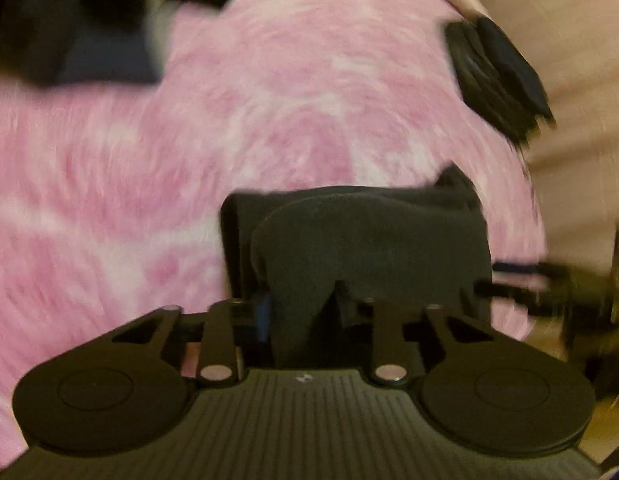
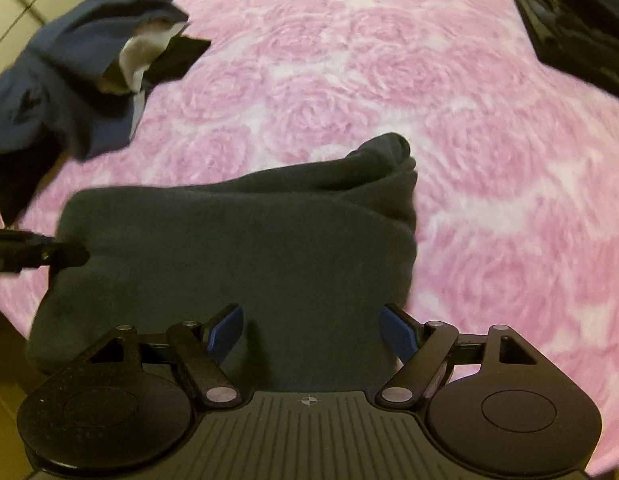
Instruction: Fold clothes
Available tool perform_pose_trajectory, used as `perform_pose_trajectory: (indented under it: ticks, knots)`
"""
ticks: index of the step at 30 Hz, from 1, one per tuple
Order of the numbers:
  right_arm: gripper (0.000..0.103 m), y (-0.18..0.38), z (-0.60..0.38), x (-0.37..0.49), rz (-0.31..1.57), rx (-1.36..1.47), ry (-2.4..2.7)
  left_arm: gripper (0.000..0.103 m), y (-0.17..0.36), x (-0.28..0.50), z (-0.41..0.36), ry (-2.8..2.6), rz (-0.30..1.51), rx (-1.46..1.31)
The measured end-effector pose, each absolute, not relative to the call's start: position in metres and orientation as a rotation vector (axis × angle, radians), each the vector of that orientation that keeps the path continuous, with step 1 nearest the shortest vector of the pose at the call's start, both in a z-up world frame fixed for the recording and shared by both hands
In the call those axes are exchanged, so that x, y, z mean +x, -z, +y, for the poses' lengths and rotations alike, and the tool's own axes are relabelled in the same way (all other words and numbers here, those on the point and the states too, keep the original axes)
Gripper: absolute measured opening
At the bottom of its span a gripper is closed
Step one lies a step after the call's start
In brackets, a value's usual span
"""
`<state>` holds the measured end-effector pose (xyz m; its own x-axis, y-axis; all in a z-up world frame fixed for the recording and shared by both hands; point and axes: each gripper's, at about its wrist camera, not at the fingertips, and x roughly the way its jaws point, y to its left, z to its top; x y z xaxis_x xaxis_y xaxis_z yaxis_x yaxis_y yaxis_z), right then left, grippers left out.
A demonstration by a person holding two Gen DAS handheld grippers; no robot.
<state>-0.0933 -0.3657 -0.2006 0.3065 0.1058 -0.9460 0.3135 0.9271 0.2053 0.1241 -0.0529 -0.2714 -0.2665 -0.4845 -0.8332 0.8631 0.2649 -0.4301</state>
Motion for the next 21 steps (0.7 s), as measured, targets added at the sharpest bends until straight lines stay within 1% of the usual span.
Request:
perform_pose_trajectory:
  ticks: [1,2,3,4,5,6,8,10,12,13,15,16,17,19,21]
  knots:
    - [0.079,0.198,-0.364,-0.094,1.251,0.392,0.148,0.022,0.253,0.113,-0.052,1.434,1.117,0.473]
    - [0.079,0.197,-0.363,-0.093,1.243,0.387,0.151,0.022,0.235,0.103,-0.048,1.515,0.963,0.488]
    - [0.079,0.197,-0.361,-0.092,1.239,0.385,0.154,0.022,0.223,0.100,-0.043,1.577,0.850,0.461]
    - [0.079,0.198,-0.360,-0.091,1.237,0.386,0.156,0.022,0.219,0.100,-0.041,1.597,0.777,0.434]
    - [0.079,0.200,-0.358,-0.090,1.236,0.387,0.157,0.023,0.226,0.106,-0.043,1.576,0.772,0.421]
    - [0.079,0.201,-0.357,-0.090,1.236,0.388,0.159,0.024,0.237,0.114,-0.048,1.542,0.827,0.417]
    - [0.079,0.204,-0.353,-0.091,1.240,0.385,0.156,0.025,0.271,0.133,-0.058,1.434,1.019,0.429]
    - [0.079,0.203,-0.350,-0.095,1.237,0.384,0.141,0.029,0.287,0.145,-0.054,1.368,1.129,0.382]
    - [0.079,0.203,-0.347,-0.101,1.234,0.382,0.129,0.038,0.292,0.154,-0.047,1.323,1.208,0.312]
    - [0.079,0.204,-0.346,-0.104,1.234,0.383,0.128,0.044,0.293,0.158,-0.040,1.299,1.244,0.277]
    - [0.079,0.206,-0.347,-0.108,1.240,0.390,0.128,0.049,0.294,0.165,-0.027,1.256,1.309,0.214]
    - [0.079,0.206,-0.347,-0.110,1.239,0.394,0.128,0.055,0.296,0.166,-0.023,1.246,1.342,0.191]
    - [0.079,0.206,-0.348,-0.112,1.234,0.399,0.126,0.058,0.299,0.166,-0.020,1.238,1.376,0.170]
    - [0.079,0.206,-0.347,-0.116,1.223,0.404,0.101,0.058,0.304,0.162,-0.016,1.234,1.436,0.156]
    - [0.079,0.204,-0.343,-0.119,1.211,0.392,0.058,0.047,0.312,0.153,-0.017,1.253,1.493,0.200]
